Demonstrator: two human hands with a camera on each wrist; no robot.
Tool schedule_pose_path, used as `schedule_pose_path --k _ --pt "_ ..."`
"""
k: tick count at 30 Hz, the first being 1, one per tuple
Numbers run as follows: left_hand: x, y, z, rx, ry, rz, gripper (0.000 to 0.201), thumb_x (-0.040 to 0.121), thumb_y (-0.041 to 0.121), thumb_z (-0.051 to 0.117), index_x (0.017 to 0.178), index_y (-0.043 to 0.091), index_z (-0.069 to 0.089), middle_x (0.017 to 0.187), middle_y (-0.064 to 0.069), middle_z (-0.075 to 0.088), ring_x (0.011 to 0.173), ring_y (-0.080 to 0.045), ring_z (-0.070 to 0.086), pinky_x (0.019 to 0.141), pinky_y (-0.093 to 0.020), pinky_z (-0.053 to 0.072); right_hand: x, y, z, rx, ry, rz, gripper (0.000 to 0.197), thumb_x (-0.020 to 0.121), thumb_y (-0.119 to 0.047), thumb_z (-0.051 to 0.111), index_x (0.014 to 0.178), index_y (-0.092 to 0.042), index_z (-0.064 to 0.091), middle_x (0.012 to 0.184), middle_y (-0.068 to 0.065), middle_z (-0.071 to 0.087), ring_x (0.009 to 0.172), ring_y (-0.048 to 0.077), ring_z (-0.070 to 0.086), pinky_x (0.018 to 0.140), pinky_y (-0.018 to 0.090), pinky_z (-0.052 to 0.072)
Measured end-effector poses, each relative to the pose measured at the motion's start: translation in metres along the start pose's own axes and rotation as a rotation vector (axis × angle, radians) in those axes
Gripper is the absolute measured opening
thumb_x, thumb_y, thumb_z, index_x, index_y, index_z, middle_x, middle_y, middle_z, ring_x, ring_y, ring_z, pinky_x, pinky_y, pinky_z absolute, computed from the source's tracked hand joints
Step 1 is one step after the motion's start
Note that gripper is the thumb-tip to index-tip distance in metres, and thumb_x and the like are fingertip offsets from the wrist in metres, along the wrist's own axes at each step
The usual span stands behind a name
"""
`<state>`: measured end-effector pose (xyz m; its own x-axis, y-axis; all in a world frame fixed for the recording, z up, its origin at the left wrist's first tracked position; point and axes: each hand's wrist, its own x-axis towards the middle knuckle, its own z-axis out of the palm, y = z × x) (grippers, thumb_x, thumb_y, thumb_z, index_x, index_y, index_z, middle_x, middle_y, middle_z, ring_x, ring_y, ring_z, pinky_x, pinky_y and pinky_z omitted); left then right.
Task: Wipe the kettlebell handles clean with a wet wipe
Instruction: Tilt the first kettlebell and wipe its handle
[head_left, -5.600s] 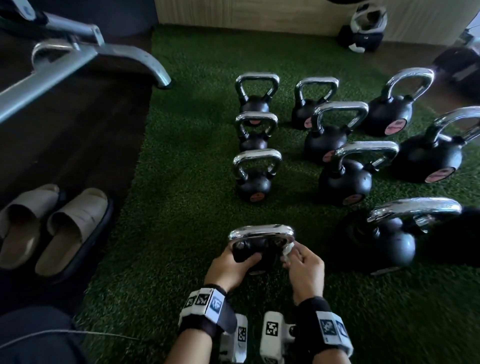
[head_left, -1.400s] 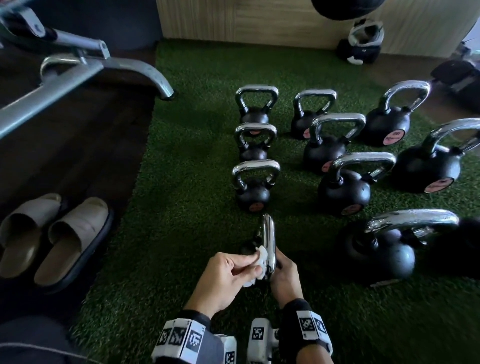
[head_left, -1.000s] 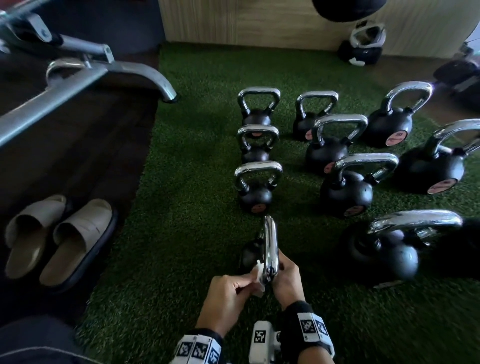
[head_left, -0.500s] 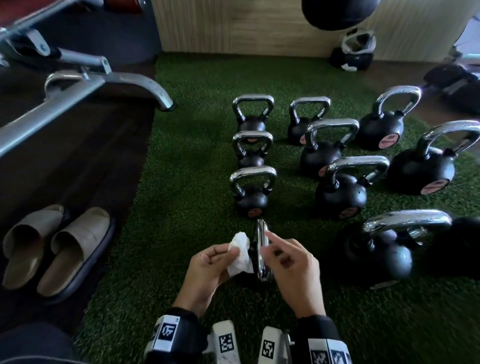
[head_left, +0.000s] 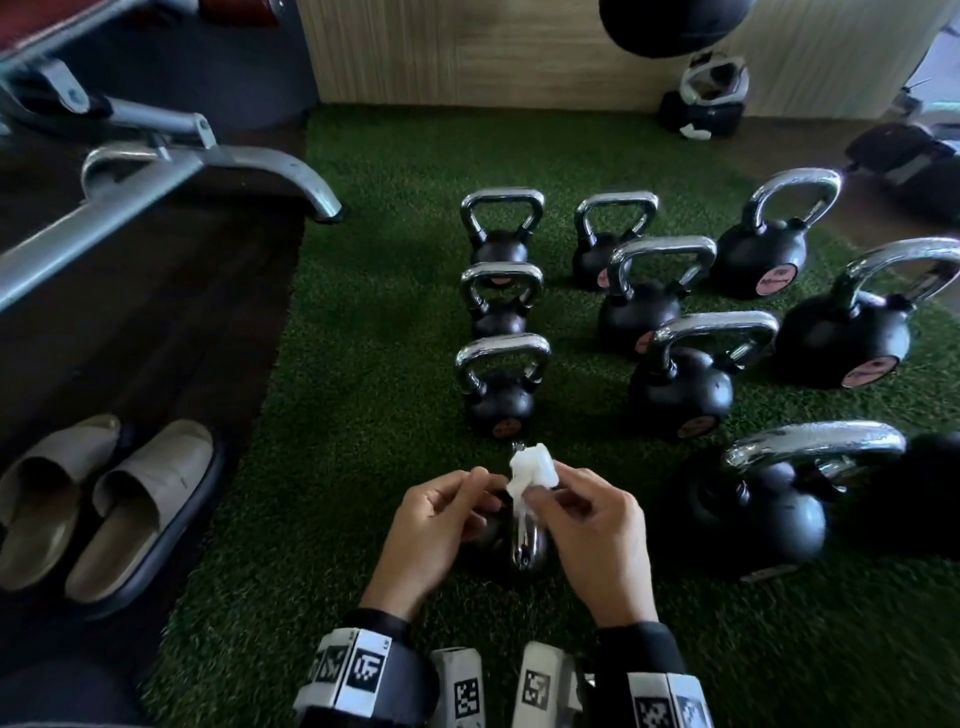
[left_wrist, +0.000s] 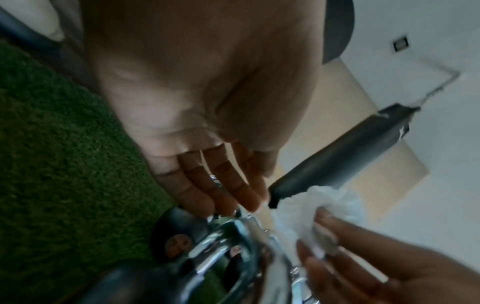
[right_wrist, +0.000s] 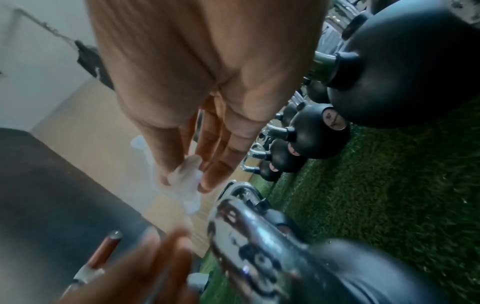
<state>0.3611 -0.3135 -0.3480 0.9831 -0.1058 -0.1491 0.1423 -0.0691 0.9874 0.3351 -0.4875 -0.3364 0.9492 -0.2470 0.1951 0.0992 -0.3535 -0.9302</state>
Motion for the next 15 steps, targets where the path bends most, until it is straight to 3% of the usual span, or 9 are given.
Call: schedule_pose_path --k 1,2,4,6,8,9,11,13,15 --pt "0.003 -0.009 -0.002 0.113 -0.002 0.007 0.017 0.100 0.028 0.063 0.103 0.035 0.078 0.093 0.010 0.076 0.086 -0.007 0.068 0.073 -0.014 0.050 0.002 0.006 -0.003 -0.023 0.045 0.008 0.022 0.082 -0.012 0.082 0.092 -0.031 0.080 0.079 -0.013 0.073 0.067 -0.001 0.066 0.062 0.014 0.049" --pt "0.005 -0.022 -0.005 0.259 -0.034 0.004 0.030 0.098 0.018 0.065 0.114 0.043 0.070 0.107 0.016 0.074 0.101 -0.007 0.068 0.080 -0.012 0.049 0.004 0.011 -0.007 -0.042 0.088 0.024 0.017 0.083 -0.012 0.081 0.089 -0.028 0.079 0.080 -0.012 0.073 0.068 -0.001 0.067 0.062 0.016 0.051" --pt "0.011 -0.051 -0.004 0.506 -0.208 -0.021 0.079 0.084 0.008 0.076 0.145 0.044 0.044 0.142 0.021 0.049 0.138 -0.010 0.049 0.107 -0.016 0.039 0.007 0.023 -0.013 -0.076 0.151 0.100 0.009 0.086 -0.015 0.078 0.081 -0.023 0.077 0.073 -0.009 0.073 0.064 0.000 0.065 0.059 0.016 0.049" --pt "0.017 -0.078 0.007 0.642 -0.367 -0.068 0.128 0.067 0.025 0.092 0.163 0.032 0.007 0.162 0.017 0.010 0.157 -0.011 0.007 0.123 -0.023 0.015 0.007 0.036 -0.017 -0.099 0.180 0.184 0.011 0.087 -0.019 0.075 0.076 -0.020 0.073 0.065 -0.003 0.069 0.061 0.011 0.064 0.058 0.027 0.049" --pt "0.023 -0.095 0.023 0.695 -0.366 -0.050 0.154 0.051 0.056 0.092 0.161 0.033 -0.014 0.168 0.011 -0.017 0.156 -0.015 -0.015 0.129 -0.040 0.009 0.007 0.046 -0.017 -0.086 0.180 0.212 0.009 0.088 -0.019 0.075 0.082 -0.025 0.071 0.067 -0.002 0.071 0.065 0.020 0.068 0.062 0.036 0.053" --pt "0.024 -0.097 0.032 0.681 -0.301 -0.037 0.154 0.049 0.064 0.088 0.160 0.034 -0.014 0.170 0.009 -0.012 0.158 -0.018 -0.010 0.129 -0.045 0.015 0.008 0.050 -0.016 -0.091 0.169 0.226 0.015 0.088 -0.018 0.076 0.094 -0.031 0.072 0.070 -0.005 0.073 0.068 0.017 0.070 0.065 0.033 0.055" --pt "0.024 -0.099 0.043 0.634 -0.176 0.057 0.132 0.063 0.061 0.083 0.161 0.026 0.003 0.165 0.002 0.012 0.155 -0.021 0.016 0.125 -0.043 0.028 0.010 0.060 -0.010 -0.133 0.135 0.254 0.026 0.088 -0.017 0.075 0.106 -0.035 0.073 0.073 -0.008 0.074 0.071 0.010 0.071 0.068 0.028 0.055" --pt "0.023 -0.100 0.044 0.670 -0.126 0.211 0.105 0.077 0.051 0.075 0.158 0.015 0.018 0.156 -0.003 0.029 0.147 -0.019 0.032 0.123 -0.036 0.033 0.014 0.068 -0.002 -0.211 0.116 0.265 0.007 0.090 -0.019 0.070 0.088 -0.024 0.074 0.070 -0.004 0.072 0.068 0.013 0.068 0.066 0.033 0.053" --pt "0.026 -0.099 0.037 0.703 -0.154 0.281 0.096 0.081 0.046 0.071 0.156 0.010 0.024 0.152 -0.001 0.032 0.142 -0.014 0.037 0.122 -0.025 0.030 0.019 0.074 0.008 -0.239 0.103 0.295 0.023 0.093 -0.024 0.064 0.073 -0.013 0.066 0.067 0.001 0.067 0.064 0.019 0.062 0.060 0.036 0.047"
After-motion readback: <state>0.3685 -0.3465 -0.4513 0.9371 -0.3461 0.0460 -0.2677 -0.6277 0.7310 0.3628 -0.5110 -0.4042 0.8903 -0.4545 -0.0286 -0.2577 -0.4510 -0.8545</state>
